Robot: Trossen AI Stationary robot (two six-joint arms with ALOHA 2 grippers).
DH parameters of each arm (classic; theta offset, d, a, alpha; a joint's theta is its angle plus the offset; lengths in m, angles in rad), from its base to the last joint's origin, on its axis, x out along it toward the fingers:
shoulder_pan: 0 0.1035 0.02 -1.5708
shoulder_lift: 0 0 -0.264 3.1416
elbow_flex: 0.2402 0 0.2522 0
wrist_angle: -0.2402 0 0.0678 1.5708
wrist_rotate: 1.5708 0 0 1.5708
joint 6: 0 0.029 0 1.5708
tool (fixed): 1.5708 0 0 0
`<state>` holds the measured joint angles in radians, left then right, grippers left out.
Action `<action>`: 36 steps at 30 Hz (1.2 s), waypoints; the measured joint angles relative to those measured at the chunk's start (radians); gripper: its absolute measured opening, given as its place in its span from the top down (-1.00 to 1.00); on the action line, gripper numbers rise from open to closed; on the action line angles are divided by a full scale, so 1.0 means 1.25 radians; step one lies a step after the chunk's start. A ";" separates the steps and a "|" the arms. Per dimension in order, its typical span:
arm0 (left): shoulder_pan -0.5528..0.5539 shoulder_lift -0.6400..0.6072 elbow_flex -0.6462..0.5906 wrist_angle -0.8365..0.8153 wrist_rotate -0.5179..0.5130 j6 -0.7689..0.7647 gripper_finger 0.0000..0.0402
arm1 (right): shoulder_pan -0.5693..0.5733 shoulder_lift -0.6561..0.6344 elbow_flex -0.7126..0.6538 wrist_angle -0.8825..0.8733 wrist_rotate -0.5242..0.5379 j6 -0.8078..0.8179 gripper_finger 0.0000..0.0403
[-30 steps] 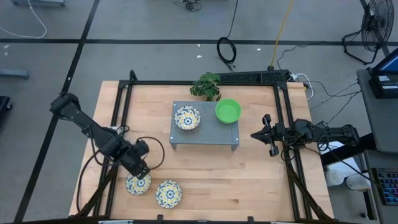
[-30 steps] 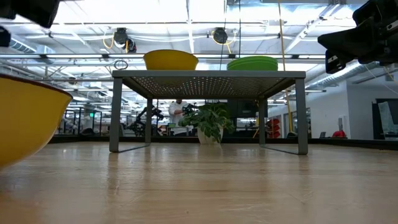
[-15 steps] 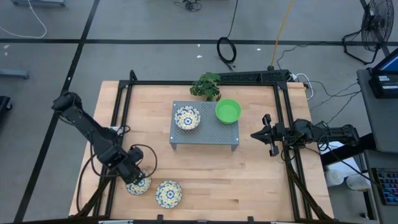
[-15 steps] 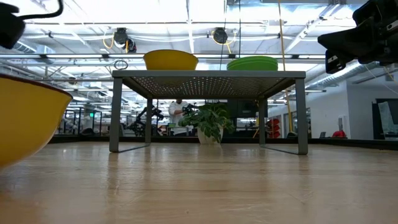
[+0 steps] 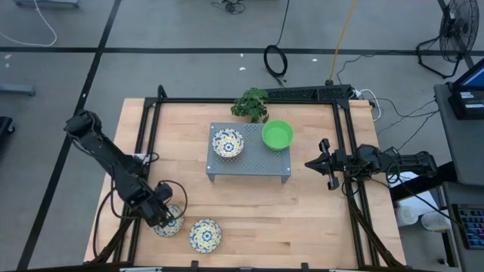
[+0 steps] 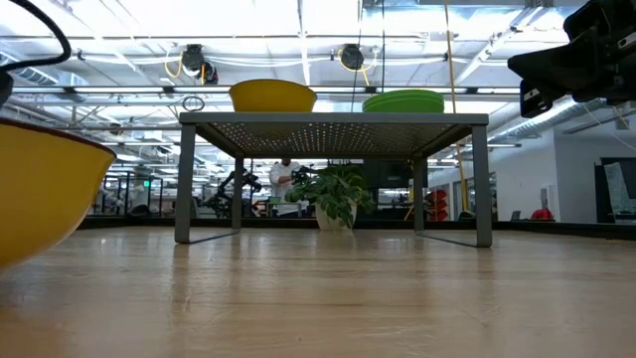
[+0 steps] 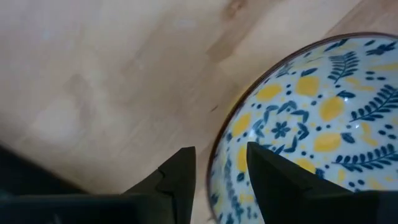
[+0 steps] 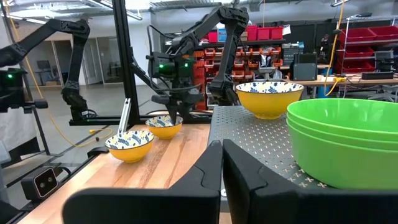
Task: Pick & Place Mini bowls
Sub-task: Stack the left yellow bowl on the yellow bowl on the shelf
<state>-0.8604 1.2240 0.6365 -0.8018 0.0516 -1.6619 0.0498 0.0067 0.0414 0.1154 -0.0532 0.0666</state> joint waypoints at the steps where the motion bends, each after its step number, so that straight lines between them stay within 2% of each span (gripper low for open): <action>1: 0.000 0.000 -0.008 0.018 0.000 0.000 0.29 | 0.000 0.000 0.000 0.000 0.000 0.000 1.00; 8: 0.005 0.000 -0.042 0.035 -0.053 -0.025 0.35 | 0.000 0.000 0.000 0.000 0.000 0.000 1.00; 17: 0.059 0.000 -0.051 -0.057 -0.158 -0.085 0.39 | 0.000 0.000 0.000 0.000 0.000 0.000 1.00; 27: 0.151 0.000 -0.051 -0.069 -0.410 -0.070 0.41 | 0.000 0.000 0.000 0.000 0.000 0.000 1.00; 29: 0.174 0.000 -0.051 -0.068 -0.417 -0.042 0.41 | 0.000 0.000 0.000 0.000 0.000 0.000 1.00; 31: 0.195 0.000 -0.051 -0.068 -0.392 -0.006 0.40 | 0.000 0.000 0.000 0.000 0.000 0.000 1.00; 36: 0.238 0.000 -0.051 -0.066 -0.256 0.041 0.40 | 0.000 0.000 0.000 0.000 0.000 0.000 1.00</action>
<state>-0.5627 1.2236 0.5728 -0.8839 -0.2678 -1.6111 0.0496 0.0067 0.0412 0.1154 -0.0532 0.0666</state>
